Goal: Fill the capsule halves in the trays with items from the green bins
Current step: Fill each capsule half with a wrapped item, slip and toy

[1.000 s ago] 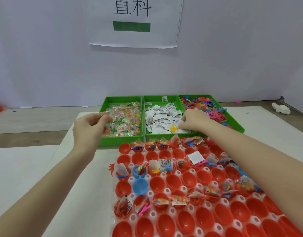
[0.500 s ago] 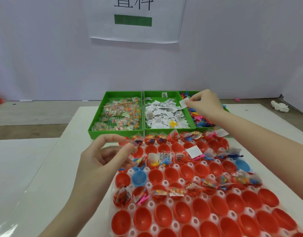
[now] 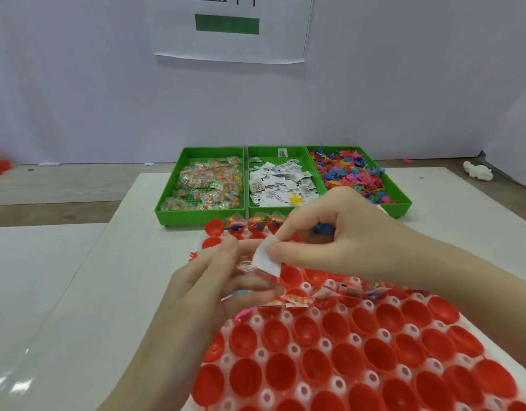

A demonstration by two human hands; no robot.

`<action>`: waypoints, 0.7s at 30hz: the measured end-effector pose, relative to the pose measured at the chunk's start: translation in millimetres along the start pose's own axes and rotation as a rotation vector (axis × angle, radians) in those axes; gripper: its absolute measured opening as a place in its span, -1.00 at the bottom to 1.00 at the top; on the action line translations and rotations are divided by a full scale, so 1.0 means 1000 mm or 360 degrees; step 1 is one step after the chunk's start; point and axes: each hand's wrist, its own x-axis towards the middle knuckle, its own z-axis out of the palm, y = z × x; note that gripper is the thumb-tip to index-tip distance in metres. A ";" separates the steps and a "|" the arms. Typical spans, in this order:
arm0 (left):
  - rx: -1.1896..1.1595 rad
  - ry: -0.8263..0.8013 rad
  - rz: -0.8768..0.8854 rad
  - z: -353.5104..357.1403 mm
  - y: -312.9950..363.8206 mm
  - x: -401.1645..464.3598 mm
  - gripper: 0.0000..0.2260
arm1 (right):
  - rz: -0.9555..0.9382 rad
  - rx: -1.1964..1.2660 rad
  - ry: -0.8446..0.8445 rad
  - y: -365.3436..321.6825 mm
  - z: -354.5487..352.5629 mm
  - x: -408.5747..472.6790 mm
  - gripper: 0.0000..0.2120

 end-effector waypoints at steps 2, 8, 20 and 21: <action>0.0080 0.0027 0.0055 0.001 0.001 -0.007 -0.83 | -0.0047 -0.0064 0.0056 -0.003 0.007 -0.004 -0.89; 0.0227 0.0224 0.0153 0.001 0.004 -0.021 -0.79 | 0.0003 -0.0073 0.0281 -0.019 0.025 -0.016 -0.94; 0.0144 0.0250 0.0033 0.010 0.003 -0.045 -0.80 | 0.0400 0.1017 0.0223 -0.028 0.028 -0.045 -0.75; 0.0151 0.0243 0.0032 0.012 0.004 -0.045 -0.80 | 0.0339 0.0969 0.0262 -0.027 0.028 -0.049 -0.65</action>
